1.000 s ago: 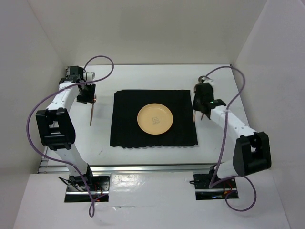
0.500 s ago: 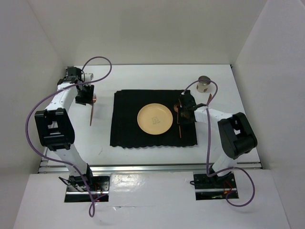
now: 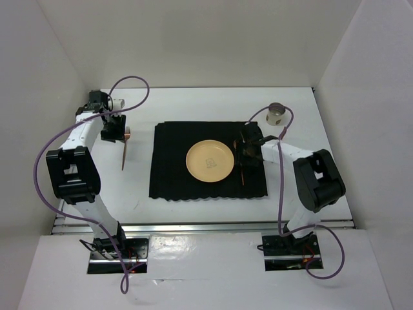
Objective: Set the dinner table for one person
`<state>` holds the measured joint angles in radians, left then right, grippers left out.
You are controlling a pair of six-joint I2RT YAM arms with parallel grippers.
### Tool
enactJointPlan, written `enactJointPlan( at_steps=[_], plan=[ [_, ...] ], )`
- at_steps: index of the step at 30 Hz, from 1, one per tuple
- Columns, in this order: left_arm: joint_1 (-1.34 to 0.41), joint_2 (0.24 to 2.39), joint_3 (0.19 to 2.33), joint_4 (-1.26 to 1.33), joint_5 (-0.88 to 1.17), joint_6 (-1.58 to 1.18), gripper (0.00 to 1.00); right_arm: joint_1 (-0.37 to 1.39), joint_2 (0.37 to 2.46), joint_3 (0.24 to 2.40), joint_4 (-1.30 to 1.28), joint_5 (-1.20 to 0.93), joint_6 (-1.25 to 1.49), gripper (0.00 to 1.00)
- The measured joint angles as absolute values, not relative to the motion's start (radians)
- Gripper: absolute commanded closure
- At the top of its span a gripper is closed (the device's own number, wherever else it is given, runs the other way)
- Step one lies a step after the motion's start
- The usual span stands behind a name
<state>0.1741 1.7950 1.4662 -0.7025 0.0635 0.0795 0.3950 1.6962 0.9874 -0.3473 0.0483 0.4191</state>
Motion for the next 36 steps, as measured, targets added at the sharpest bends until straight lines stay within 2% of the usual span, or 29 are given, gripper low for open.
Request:
enactJointPlan(
  at_steps=[4,7,11,15,21,22,24,25,26,30,36],
  plan=[
    [0.174,1.795,1.466,-0.703,0.065,0.08,0.48,0.387,1.673,1.039,-0.454,0.105,0.45,0.42],
    [0.174,1.795,1.466,-0.703,0.066,0.085,0.48,0.334,1.638,1.11,-0.522,0.154,0.469,0.26],
    [0.174,1.795,1.466,-0.704,0.059,0.106,0.48,0.155,1.622,1.19,-0.533,0.161,0.473,0.25],
    [0.174,1.795,1.466,-0.708,0.041,0.113,0.49,-0.006,1.727,1.293,-0.553,0.149,0.468,0.25],
    [0.174,1.795,1.441,-0.709,0.024,0.133,0.49,-0.035,1.919,1.319,-0.554,0.125,0.446,0.26],
    [0.174,1.795,1.436,-0.712,0.023,0.133,0.49,-0.035,1.942,1.319,-0.554,0.119,0.445,0.29],
    [0.174,1.795,1.433,-0.716,0.019,0.133,0.49,-0.032,1.96,1.336,-0.551,0.119,0.434,0.43],
    [0.174,1.795,1.433,-0.717,0.016,0.133,0.49,-0.031,1.969,1.341,-0.548,0.121,0.428,0.52],
    [0.174,1.795,1.433,-0.717,0.012,0.134,0.49,-0.03,1.971,1.343,-0.547,0.13,0.427,0.69],
    [0.174,1.795,1.433,-0.718,0.003,0.136,0.49,-0.033,1.97,1.333,-0.533,0.141,0.425,1.0],
    [0.174,1.795,1.432,-0.718,-0.002,0.152,0.49,-0.031,1.925,1.269,-0.493,0.181,0.424,1.0]
  ],
)
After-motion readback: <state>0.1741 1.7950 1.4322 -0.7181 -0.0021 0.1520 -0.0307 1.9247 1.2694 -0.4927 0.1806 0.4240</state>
